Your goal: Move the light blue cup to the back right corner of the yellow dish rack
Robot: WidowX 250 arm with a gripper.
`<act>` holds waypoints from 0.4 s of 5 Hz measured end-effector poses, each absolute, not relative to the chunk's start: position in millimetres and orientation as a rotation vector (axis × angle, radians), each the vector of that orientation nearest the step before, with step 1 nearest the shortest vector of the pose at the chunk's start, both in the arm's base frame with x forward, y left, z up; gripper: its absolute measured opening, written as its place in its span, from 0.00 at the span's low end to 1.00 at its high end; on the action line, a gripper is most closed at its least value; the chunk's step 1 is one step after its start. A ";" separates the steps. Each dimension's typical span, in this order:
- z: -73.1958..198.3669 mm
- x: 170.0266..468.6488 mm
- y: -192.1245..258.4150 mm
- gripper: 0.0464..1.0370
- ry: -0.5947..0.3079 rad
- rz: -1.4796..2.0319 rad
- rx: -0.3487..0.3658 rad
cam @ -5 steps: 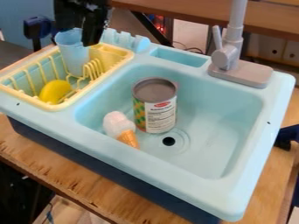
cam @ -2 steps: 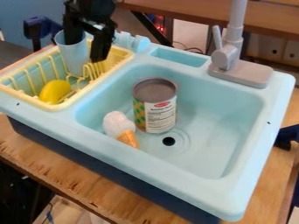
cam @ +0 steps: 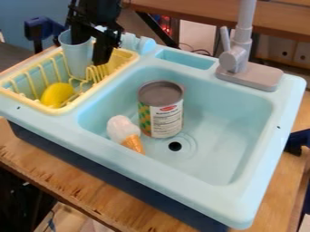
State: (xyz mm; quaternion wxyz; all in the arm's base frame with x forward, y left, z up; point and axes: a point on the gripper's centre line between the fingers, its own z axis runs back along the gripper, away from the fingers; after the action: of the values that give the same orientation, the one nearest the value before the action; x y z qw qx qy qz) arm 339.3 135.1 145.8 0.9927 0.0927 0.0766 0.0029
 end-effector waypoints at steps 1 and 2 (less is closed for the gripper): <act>148.2 340.3 134.2 0.35 0.149 0.008 0.179; 148.0 338.5 137.7 0.14 0.149 0.026 0.171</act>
State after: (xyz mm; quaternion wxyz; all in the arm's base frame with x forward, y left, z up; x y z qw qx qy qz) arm 338.5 137.7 148.0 0.9935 0.0853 0.0743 0.0128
